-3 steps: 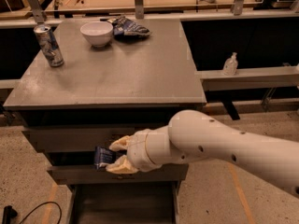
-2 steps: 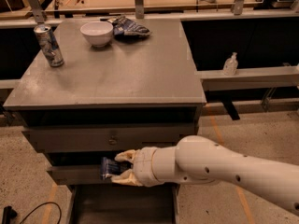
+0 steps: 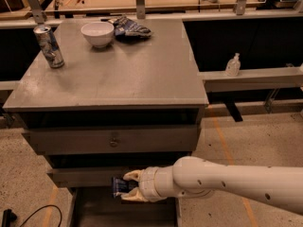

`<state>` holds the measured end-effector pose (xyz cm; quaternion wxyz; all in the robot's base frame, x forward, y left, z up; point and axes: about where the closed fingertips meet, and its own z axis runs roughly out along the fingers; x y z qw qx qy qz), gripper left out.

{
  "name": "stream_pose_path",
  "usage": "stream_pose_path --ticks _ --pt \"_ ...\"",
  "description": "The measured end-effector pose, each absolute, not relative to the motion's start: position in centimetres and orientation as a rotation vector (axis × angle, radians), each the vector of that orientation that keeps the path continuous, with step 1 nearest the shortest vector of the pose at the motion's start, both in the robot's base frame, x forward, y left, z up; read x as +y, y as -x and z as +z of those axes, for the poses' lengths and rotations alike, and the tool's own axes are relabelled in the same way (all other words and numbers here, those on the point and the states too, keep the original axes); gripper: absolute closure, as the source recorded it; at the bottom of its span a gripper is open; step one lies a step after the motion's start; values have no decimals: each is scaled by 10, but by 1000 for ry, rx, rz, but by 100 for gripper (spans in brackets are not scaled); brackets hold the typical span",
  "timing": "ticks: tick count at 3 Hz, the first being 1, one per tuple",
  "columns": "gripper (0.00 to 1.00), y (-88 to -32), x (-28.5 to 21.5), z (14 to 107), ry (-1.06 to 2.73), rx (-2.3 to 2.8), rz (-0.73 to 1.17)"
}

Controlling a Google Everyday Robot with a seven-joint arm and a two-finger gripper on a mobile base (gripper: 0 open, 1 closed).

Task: Place rxbar blueberry into bottom drawer

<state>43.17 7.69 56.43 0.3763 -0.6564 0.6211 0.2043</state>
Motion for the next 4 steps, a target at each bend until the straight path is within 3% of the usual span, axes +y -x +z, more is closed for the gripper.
stream_pose_path --ticks 1,4 --pt "100 -432 77 564 1679 1589 523" --pt "100 -417 49 405 1576 1832 596"
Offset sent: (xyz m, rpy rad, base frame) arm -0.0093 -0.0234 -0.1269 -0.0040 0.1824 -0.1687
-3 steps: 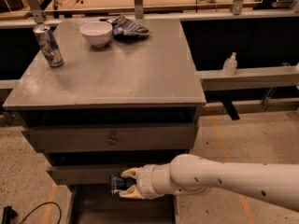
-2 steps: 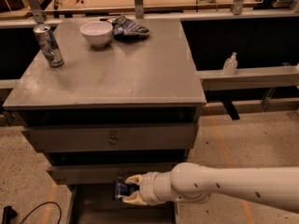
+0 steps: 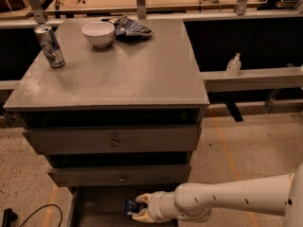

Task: Place rxbar blueberry into bottom drawer

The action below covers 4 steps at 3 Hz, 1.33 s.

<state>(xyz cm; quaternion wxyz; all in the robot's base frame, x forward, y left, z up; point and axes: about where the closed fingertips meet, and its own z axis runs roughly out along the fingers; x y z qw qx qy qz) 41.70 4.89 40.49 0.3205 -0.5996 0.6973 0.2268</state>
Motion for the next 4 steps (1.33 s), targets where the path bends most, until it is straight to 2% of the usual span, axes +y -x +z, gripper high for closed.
stream_pose_path --ticks 1,2,4 --pt "86 -425 45 351 1592 1860 586" --pt "66 -434 42 304 1613 1863 583" --pt "20 -449 47 248 1586 1856 622"
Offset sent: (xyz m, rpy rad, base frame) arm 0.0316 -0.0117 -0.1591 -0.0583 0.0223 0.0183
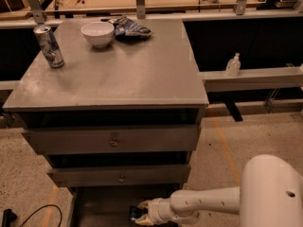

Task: Place rxbar blueberry into bottom drawer

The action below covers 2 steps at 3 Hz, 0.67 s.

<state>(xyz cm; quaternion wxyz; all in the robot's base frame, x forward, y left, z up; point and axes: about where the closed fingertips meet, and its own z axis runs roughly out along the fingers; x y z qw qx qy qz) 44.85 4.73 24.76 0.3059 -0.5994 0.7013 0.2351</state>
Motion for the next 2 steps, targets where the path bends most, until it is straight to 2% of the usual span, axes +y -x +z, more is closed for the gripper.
stream_pose_path --ticks 1,2 --pt "18 -451 49 242 1564 1863 627" --pt "41 -455 48 260 1540 1848 618"
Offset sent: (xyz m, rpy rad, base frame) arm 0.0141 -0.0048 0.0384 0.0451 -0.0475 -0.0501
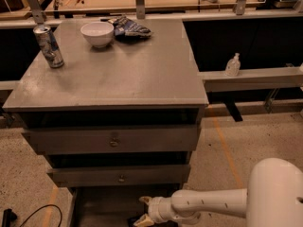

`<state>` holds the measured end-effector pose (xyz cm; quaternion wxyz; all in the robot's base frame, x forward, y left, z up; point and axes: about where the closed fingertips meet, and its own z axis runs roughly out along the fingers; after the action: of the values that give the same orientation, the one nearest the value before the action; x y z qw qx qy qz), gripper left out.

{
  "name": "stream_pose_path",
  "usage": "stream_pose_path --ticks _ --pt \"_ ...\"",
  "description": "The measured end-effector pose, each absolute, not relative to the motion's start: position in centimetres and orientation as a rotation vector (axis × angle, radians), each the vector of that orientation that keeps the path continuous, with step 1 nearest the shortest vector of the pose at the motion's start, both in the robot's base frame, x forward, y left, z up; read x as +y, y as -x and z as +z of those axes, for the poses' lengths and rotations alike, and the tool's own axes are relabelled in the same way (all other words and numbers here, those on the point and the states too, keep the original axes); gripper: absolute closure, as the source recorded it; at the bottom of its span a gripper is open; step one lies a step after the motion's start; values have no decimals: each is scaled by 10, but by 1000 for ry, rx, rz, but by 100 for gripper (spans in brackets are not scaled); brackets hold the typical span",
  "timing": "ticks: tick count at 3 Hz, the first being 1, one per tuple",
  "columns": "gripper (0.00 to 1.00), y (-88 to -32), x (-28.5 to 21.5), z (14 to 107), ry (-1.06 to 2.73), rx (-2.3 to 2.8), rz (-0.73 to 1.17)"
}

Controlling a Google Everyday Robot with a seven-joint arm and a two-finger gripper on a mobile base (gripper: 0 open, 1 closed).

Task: Place rxbar blueberry into bottom drawer

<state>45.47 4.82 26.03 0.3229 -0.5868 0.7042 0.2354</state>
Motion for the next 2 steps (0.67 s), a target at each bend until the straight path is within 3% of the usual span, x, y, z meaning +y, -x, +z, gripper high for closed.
stream_pose_path --ticks 2 --pt "87 -436 -2 339 1468 1908 665"
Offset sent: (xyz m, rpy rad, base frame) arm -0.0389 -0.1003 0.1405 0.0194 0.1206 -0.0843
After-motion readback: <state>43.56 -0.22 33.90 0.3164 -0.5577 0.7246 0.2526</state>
